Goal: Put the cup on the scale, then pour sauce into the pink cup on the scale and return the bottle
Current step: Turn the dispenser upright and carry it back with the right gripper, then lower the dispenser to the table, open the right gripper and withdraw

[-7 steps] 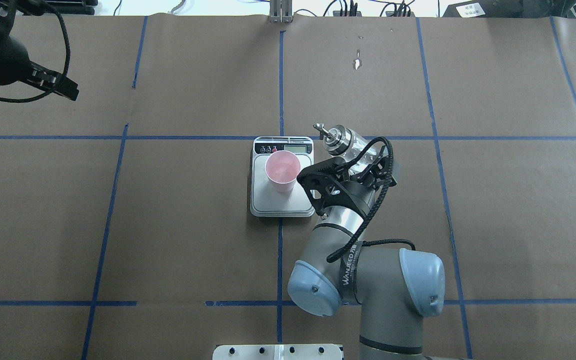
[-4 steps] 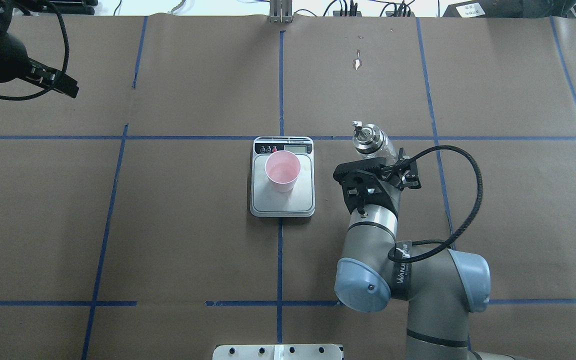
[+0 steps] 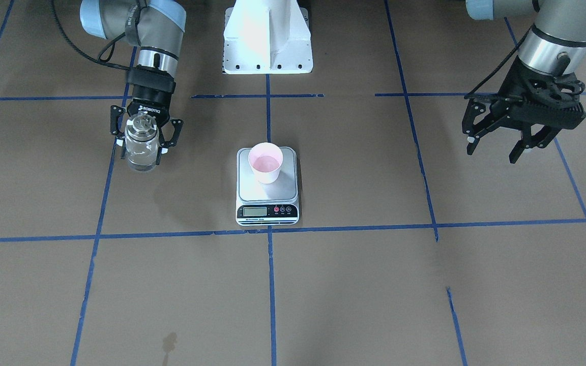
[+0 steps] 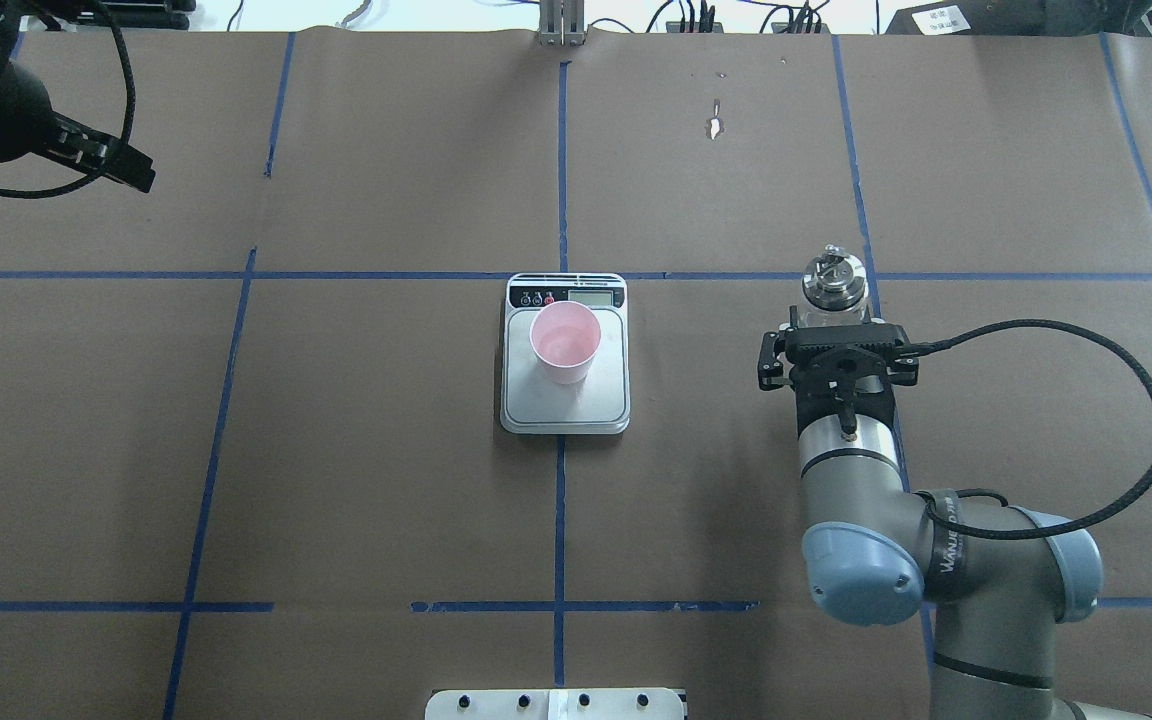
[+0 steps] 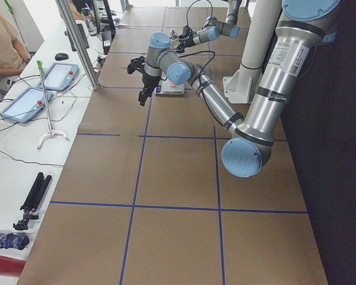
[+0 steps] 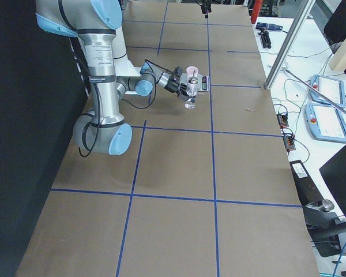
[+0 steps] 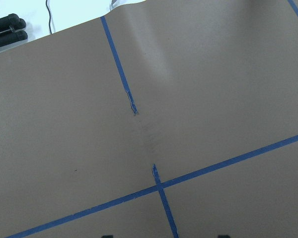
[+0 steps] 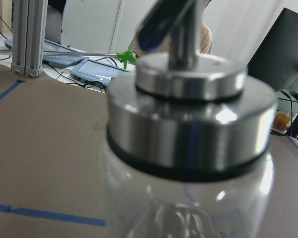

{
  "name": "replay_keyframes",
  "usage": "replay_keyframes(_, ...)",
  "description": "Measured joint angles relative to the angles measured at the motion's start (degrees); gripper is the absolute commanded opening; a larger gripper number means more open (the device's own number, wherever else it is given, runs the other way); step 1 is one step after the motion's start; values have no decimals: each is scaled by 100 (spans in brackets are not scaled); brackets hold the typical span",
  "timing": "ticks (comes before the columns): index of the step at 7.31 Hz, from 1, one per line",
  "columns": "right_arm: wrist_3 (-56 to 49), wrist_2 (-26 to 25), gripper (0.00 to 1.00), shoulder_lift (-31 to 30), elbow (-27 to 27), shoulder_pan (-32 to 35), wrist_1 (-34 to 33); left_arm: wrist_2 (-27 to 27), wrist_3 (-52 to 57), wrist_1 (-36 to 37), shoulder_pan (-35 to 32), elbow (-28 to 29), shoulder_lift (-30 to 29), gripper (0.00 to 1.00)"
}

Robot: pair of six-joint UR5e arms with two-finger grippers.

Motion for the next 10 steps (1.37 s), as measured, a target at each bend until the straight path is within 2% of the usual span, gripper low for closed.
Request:
replay_keyframes(3,402,359,0,-606,18,153,671,20,-1,0,-47,-18,-6,77)
replay_keyframes(5,488,506,0,-972,-89,163,1342,29,5,0,-76,-22,-9,77)
replay_keyframes(8,506,582,0,-819,-704,118,1782,60,6,0,-115,-28,-15,77)
replay_keyframes(10,501,576,0,-704,-865,115,1929,70,6,0,-122,-27,-15,77)
